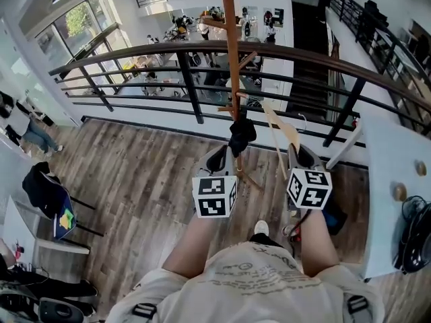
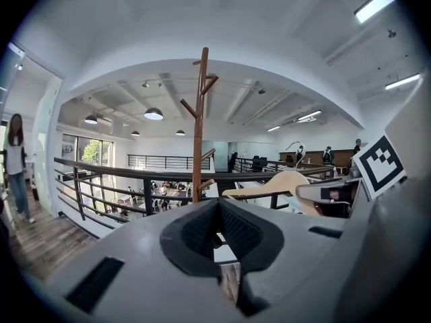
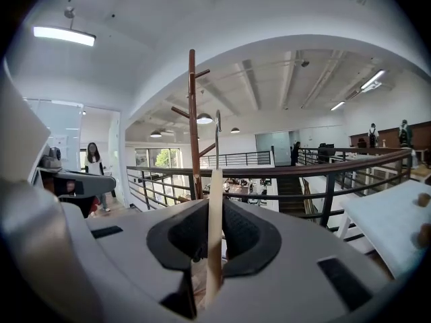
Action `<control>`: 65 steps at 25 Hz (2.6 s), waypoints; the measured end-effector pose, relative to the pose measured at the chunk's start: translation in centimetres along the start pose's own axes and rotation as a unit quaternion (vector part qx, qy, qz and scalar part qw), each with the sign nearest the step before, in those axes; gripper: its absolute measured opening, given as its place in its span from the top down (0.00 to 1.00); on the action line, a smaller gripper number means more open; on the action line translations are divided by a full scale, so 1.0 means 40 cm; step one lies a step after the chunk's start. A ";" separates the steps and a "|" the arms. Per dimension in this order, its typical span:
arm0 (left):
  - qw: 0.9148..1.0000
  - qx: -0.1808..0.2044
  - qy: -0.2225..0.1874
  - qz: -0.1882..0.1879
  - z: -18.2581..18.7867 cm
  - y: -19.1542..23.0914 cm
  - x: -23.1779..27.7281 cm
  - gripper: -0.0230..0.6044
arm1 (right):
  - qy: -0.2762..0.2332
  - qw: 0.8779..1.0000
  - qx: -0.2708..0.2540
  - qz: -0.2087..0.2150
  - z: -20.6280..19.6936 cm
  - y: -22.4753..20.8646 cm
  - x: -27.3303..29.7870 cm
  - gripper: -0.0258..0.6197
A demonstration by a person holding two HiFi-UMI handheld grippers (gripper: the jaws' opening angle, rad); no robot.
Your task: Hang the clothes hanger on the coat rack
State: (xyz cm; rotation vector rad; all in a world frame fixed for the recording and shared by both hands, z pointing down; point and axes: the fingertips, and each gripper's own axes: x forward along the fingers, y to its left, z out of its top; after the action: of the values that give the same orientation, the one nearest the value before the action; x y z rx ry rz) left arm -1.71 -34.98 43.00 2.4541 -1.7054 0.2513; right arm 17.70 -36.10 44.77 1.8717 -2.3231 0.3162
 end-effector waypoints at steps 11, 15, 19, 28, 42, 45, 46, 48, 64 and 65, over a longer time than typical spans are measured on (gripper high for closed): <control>1.000 -0.008 -0.007 0.024 0.090 -0.023 0.261 0.97 | 0.011 0.996 -0.062 0.059 0.122 -0.082 0.311 0.88; 0.999 -0.016 -0.007 0.044 0.106 -0.013 0.318 0.97 | 0.020 0.993 -0.080 0.082 0.146 -0.097 0.403 0.88; 0.998 -0.019 0.004 0.055 0.107 0.013 0.361 0.97 | 0.027 0.991 -0.087 0.094 0.164 -0.090 0.472 0.88; 0.997 -0.023 0.007 0.071 0.121 0.106 0.423 0.97 | 0.033 0.984 -0.125 0.122 0.181 -0.015 0.612 0.88; 0.996 -0.031 0.017 0.086 0.098 0.228 0.469 0.97 | 0.069 0.970 -0.166 0.165 0.158 0.112 0.781 0.88; 0.995 -0.032 0.018 0.090 0.094 0.248 0.471 0.97 | 0.079 0.968 -0.164 0.174 0.144 0.128 0.799 0.88; 0.995 -0.033 0.018 0.092 0.094 0.255 0.471 0.97 | 0.081 0.967 -0.164 0.178 0.142 0.133 0.803 0.88; 0.995 -0.036 0.019 0.095 0.094 0.266 0.472 0.97 | 0.086 0.964 -0.167 0.188 0.135 0.144 0.809 0.88; 0.995 -0.035 0.024 0.095 0.082 0.253 0.456 0.97 | 0.054 0.960 -0.157 0.226 0.131 0.147 0.762 0.86; 0.995 -0.035 0.022 0.096 0.084 0.254 0.454 0.97 | 0.048 0.960 -0.153 0.228 0.138 0.149 0.757 0.85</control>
State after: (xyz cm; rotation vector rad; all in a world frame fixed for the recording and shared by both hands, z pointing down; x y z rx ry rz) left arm -4.84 -55.80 43.88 2.2221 -1.8983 0.2600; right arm 5.49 -64.94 46.28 1.1498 -2.5373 0.0814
